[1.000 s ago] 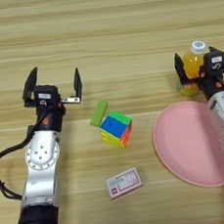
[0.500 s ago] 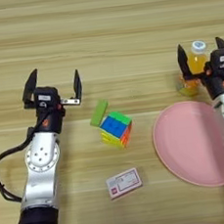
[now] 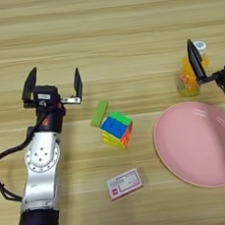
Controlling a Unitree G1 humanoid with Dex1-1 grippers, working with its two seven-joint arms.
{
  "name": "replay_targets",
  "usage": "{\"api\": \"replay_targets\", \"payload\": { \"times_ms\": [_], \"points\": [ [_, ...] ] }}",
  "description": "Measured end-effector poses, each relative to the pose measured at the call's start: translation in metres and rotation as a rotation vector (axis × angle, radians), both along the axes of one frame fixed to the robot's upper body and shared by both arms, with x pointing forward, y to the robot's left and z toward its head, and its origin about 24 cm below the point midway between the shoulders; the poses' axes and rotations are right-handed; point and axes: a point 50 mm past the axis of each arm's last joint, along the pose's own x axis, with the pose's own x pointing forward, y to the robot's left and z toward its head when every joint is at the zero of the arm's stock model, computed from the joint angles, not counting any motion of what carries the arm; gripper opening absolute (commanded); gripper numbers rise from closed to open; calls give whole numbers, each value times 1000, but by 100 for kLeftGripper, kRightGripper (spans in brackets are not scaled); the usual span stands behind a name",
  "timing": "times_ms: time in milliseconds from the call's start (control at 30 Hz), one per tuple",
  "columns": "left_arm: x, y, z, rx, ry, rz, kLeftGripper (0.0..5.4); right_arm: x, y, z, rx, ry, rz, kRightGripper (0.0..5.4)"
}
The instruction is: Move the objects on the table
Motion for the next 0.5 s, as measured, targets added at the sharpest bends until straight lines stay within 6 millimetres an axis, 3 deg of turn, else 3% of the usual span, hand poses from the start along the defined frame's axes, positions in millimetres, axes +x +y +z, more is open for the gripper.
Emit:
{"api": "replay_targets", "payload": {
  "times_ms": [133,500],
  "points": [
    [0,0,0,1,3,-1,540,-10,-6,-11,-33,84,161,535],
    [2,1,-1,2,22,1,540,-24,7,-28,-244,249,548,535]
  ]
}}
